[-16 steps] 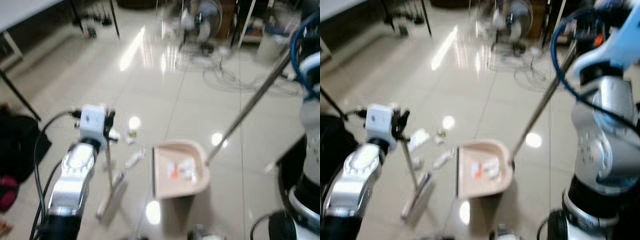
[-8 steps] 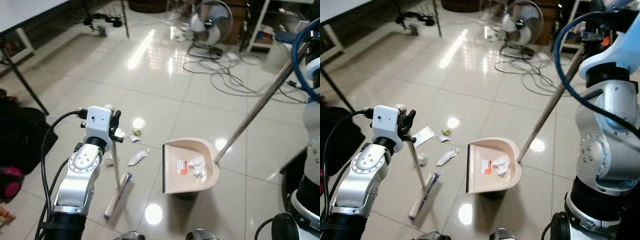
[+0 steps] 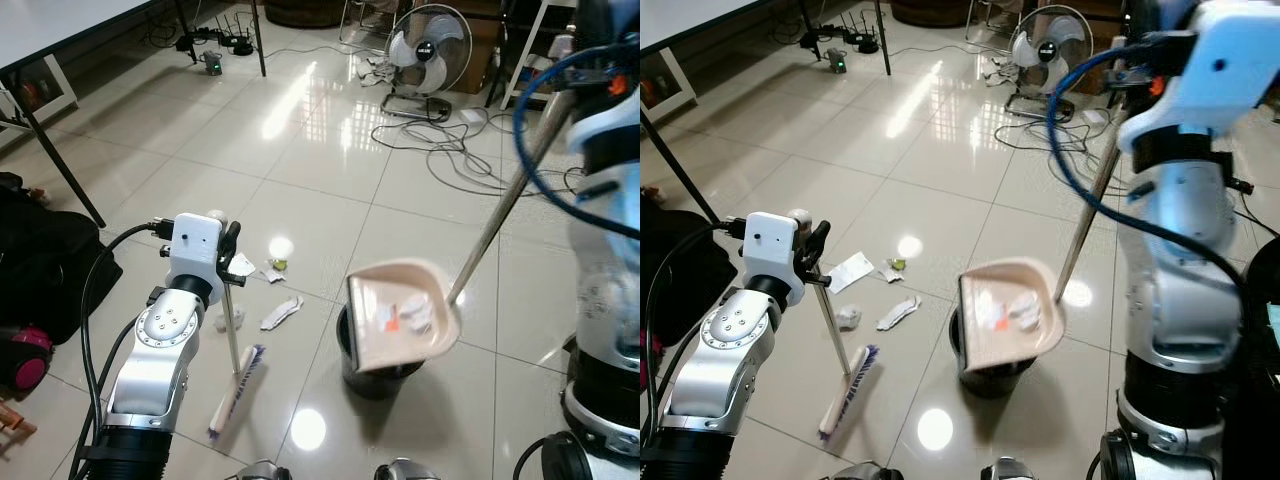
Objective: Sweep floor
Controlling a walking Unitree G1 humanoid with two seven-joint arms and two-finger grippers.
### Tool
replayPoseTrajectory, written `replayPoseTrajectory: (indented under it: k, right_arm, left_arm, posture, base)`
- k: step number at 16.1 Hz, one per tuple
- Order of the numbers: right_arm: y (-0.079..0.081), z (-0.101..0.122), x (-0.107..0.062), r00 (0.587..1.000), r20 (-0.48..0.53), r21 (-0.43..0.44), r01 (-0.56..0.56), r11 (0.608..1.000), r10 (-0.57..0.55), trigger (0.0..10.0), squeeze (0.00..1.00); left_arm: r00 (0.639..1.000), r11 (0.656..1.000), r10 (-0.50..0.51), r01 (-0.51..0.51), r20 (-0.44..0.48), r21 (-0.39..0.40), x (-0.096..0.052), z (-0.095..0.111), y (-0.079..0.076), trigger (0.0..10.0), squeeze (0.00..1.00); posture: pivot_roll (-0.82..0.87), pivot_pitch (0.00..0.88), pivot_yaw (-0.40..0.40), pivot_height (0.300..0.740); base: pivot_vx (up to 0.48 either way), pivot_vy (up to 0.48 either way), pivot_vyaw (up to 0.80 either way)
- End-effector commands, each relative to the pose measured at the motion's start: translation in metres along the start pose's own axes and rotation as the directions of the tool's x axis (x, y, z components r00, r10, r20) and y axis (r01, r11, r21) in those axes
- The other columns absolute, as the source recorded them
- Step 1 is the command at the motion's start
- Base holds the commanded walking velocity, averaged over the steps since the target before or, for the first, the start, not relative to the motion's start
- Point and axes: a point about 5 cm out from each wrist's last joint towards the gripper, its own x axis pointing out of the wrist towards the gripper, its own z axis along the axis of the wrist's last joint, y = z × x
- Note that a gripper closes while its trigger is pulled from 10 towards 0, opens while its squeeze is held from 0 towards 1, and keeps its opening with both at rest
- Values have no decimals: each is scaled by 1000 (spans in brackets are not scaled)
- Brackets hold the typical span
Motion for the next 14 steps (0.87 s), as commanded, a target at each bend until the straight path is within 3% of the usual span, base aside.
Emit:
replayPoseTrajectory:
  k: [1,6,9,14]
  right_arm:
    - [8,10,2,995,96,-23,-40,999,42,10000,0]
    - [43,11,0,957,192,-87,-202,976,215,10000,0]
    - [68,11,-7,899,234,-179,-334,926,370,10000,0]
    - [86,7,-17,858,248,-200,-408,891,449,10000,0]
  left_arm:
    - [999,1000,12,-12,38,21,-1,7,3,10000,0]
    - [999,1000,16,-17,41,22,0,7,5,10000,0]
    - [999,1000,17,-18,40,21,0,7,5,10000,0]
    - [999,1000,22,-23,41,21,0,7,6,10000,0]
  posture:
    - [-103,69,30,740]
    - [-100,68,29,740]
    - [-97,74,30,740]
    - [-94,77,33,740]
  base:
    - [0,0,0]
    - [0,0,0]
    - [0,0,0]
    - [0,0,0]
